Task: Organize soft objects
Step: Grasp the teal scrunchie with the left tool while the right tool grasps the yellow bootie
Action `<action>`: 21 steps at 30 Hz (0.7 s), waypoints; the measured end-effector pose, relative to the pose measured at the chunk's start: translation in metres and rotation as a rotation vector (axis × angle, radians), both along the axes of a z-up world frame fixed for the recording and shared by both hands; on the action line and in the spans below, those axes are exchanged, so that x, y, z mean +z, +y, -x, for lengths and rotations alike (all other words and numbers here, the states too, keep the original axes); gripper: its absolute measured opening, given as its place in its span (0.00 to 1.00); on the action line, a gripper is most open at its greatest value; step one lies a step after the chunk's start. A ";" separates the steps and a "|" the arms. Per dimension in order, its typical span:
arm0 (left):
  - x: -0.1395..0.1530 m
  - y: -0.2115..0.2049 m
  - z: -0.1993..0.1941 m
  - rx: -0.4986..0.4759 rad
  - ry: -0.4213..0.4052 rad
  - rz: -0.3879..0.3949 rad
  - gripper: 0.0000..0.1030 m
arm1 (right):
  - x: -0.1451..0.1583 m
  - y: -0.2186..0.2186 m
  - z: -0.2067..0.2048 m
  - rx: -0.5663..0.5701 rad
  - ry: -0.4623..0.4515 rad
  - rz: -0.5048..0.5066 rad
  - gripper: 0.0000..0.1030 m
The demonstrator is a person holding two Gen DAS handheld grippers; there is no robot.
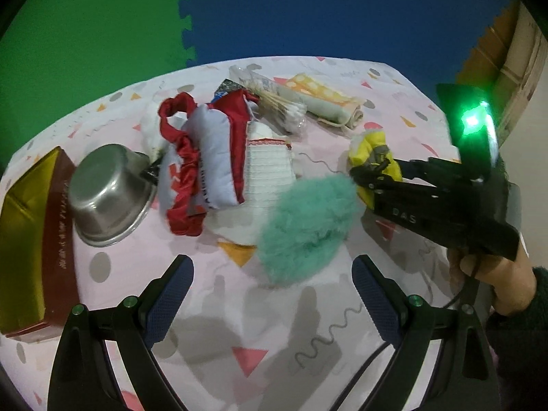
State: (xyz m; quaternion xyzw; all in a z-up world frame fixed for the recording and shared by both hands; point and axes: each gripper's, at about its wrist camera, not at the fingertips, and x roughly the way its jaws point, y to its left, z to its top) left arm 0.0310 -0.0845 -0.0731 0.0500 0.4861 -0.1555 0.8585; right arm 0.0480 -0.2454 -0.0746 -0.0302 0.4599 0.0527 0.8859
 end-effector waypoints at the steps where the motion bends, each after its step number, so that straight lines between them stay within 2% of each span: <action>1: -0.002 -0.001 -0.002 0.002 0.003 -0.002 0.90 | 0.000 -0.002 0.001 -0.006 -0.003 0.003 0.39; 5: -0.006 -0.002 -0.010 0.024 0.007 -0.015 0.88 | 0.000 -0.014 0.006 -0.023 -0.012 0.018 0.38; 8: -0.011 -0.002 -0.016 0.041 0.034 -0.010 0.76 | -0.002 -0.023 0.009 -0.033 -0.020 -0.020 0.38; 17: -0.020 -0.013 -0.021 0.018 0.058 -0.009 0.71 | -0.003 -0.021 0.010 -0.036 -0.030 -0.029 0.40; 19: -0.022 -0.015 -0.023 0.016 0.064 -0.007 0.63 | -0.002 -0.021 0.010 -0.037 -0.030 -0.032 0.40; 21: -0.024 -0.015 -0.024 0.015 0.077 0.000 0.46 | -0.002 -0.021 0.010 -0.037 -0.030 -0.030 0.40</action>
